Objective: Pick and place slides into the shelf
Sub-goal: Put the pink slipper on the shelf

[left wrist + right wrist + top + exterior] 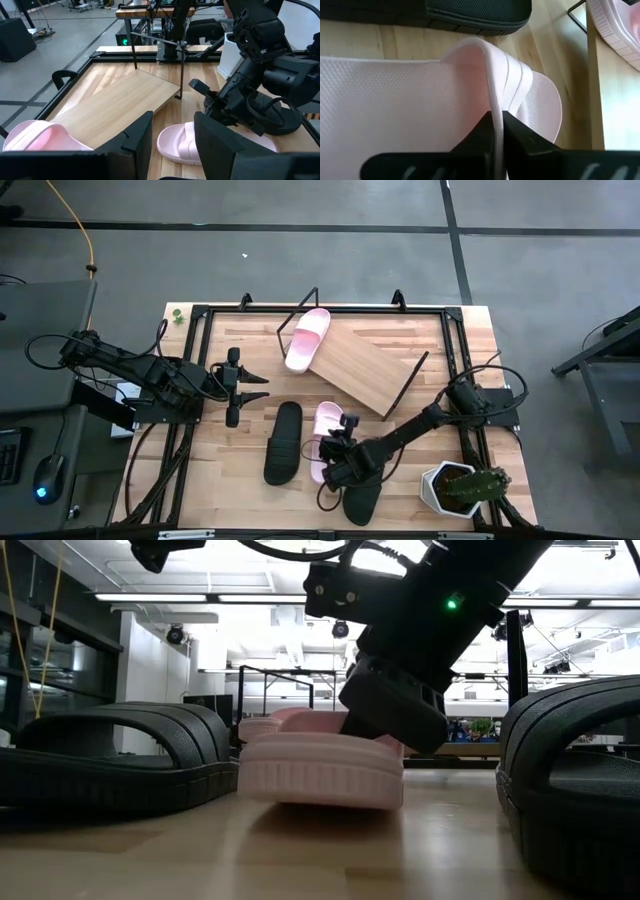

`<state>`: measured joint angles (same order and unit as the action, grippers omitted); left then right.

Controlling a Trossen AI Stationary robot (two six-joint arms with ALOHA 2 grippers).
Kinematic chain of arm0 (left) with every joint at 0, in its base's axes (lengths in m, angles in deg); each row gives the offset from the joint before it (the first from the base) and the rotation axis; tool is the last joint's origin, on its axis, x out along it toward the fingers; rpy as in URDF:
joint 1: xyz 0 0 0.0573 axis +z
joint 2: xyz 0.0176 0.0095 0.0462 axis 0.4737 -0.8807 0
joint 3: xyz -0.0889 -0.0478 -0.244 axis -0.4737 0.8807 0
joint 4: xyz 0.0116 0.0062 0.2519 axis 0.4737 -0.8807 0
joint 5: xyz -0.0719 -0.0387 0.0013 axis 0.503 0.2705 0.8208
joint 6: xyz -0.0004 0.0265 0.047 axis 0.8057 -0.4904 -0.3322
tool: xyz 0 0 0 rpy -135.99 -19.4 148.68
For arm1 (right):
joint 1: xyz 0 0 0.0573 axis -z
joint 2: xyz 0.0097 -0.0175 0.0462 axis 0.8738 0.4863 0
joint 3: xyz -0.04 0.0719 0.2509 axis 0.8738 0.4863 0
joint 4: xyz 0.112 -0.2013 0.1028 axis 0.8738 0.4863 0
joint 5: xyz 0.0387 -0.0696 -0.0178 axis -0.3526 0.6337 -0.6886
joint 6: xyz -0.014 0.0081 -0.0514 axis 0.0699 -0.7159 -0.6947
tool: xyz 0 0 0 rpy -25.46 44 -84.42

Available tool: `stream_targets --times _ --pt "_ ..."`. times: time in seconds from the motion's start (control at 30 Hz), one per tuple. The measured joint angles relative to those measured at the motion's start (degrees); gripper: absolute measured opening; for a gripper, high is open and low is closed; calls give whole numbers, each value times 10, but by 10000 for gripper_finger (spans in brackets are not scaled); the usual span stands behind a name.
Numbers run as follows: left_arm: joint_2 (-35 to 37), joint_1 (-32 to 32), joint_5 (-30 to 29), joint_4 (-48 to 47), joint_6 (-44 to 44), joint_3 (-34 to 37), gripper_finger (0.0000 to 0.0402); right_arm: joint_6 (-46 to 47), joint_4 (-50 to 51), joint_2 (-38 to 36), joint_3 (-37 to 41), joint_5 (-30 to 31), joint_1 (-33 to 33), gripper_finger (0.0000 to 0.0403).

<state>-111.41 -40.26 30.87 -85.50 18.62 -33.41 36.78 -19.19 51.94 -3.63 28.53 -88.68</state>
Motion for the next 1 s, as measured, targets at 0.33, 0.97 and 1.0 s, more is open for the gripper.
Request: stream_targets --times 0.33,0.97,1.0 --pt "0 0 0 0 0 0 128 -25 68 1 -70 6 0 2" --pt "0 0 0 0 0 0 128 50 302 1 -163 56 32 1" --pt "0 0 0 0 0 0 128 50 308 1 -163 56 38 1"
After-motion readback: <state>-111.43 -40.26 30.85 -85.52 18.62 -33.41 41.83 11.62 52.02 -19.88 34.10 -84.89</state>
